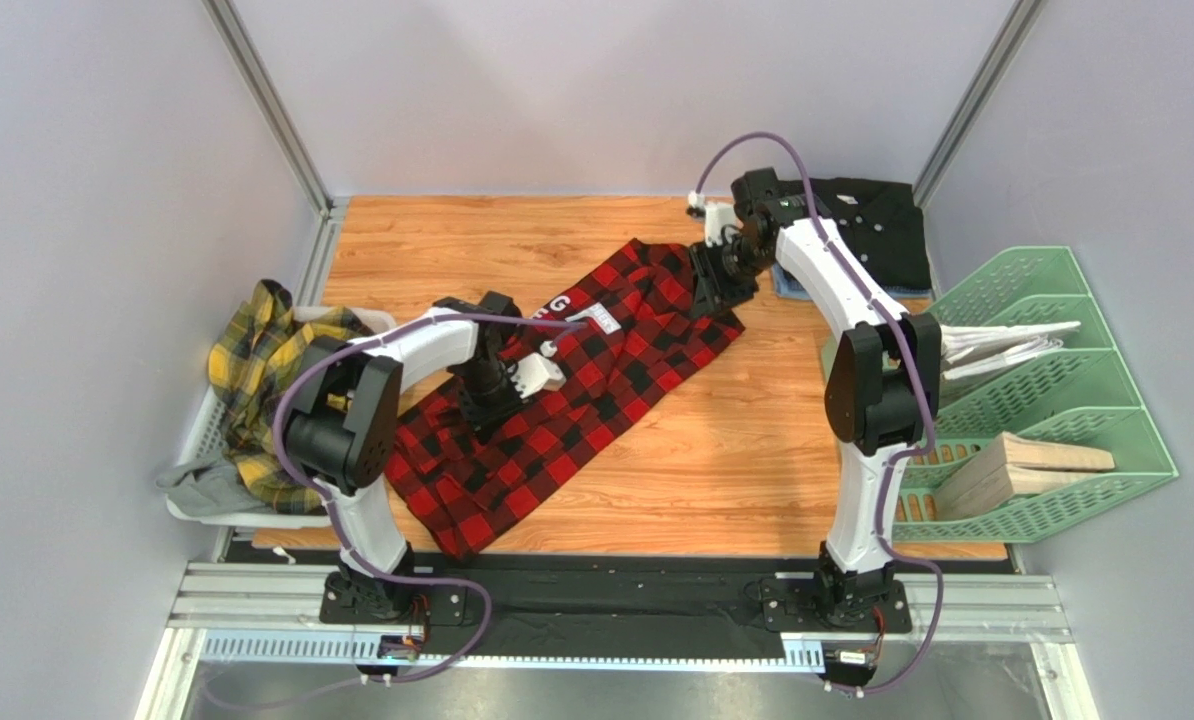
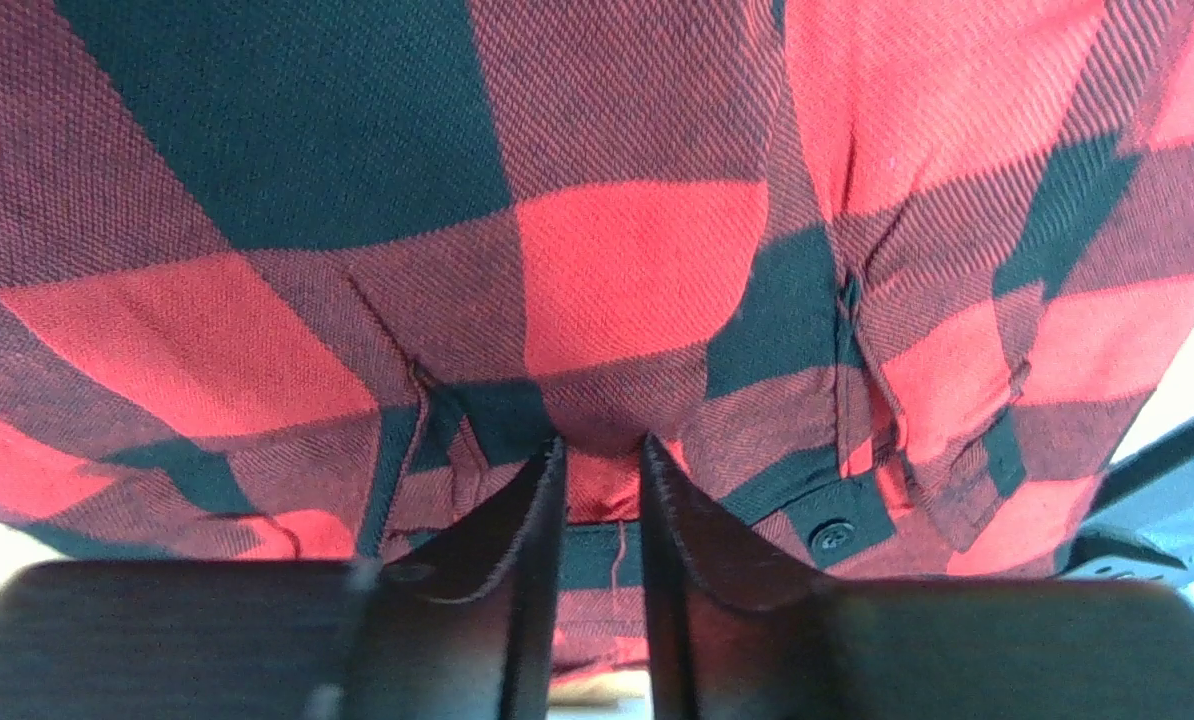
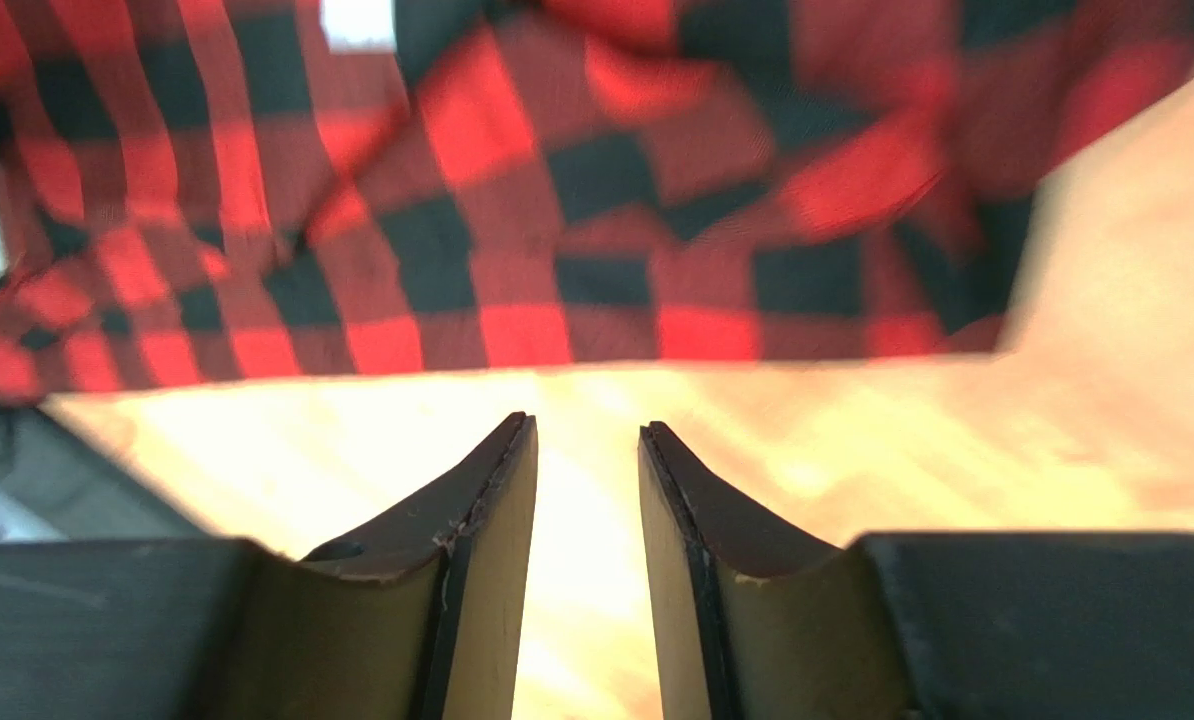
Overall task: Fold and stack the long sleeve shirts
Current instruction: Fold the shirt
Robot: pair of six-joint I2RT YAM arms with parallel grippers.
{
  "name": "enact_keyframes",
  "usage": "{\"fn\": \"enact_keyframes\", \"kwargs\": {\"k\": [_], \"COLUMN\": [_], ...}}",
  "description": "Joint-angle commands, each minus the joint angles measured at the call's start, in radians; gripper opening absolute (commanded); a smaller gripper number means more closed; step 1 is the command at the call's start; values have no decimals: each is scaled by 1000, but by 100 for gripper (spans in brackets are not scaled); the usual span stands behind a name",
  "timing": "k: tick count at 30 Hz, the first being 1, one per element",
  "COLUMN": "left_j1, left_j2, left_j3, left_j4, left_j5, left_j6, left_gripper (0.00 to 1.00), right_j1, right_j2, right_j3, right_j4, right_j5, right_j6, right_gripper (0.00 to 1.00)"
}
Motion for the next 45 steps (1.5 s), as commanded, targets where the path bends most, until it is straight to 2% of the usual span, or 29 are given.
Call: {"fn": "enact_keyframes", "kwargs": {"k": [1,7,10,14,17,19,22,23,27,32,35,38,42,45], "left_j1": [-111,-291,-358,-368,-334,-277,-196,-182,-165,-164,-165,-173,-237,-309], "left_j2": [56,150,188,190,75,-44,-157,-181,-224,-298,-240,-119,19,107], "left_j3": [45,256,321,362,285,246,206,207,194,71,40,88,141,166], "left_j4": [-22,-137,-128,-82,-4,43,22,-1,-140,-102,-68,-55,-52,-56], "left_j5": [-76,98,154,295,399,444,414,356,190,51,-6,1,-11,-28], "left_j6": [-70,-213,-275,-349,-375,-387,-387,-369,-118,71,151,138,93,46], "left_gripper": [28,26,25,21,22,25,35,38,41,42,41,38,30,25], "right_j1": [-36,-38,-38,-18,14,45,71,79,145,185,194,192,174,139], "right_j2": [-22,-19,7,45,91,143,214,229,303,451,530,588,489,383], "right_j3": [-102,-127,-107,-118,-98,-70,-6,5,84,239,407,523,481,448], "right_j4": [-52,-47,-44,-30,-1,8,10,13,14,3,-12,13,146,168], "right_j5": [-101,-33,-4,20,62,127,221,243,394,485,516,531,510,438], "right_j6": [48,29,33,42,53,53,47,36,-28,-59,-70,-79,-71,-38], "right_gripper": [35,33,32,30,29,28,24,23,22,20,19,19,20,22]}}
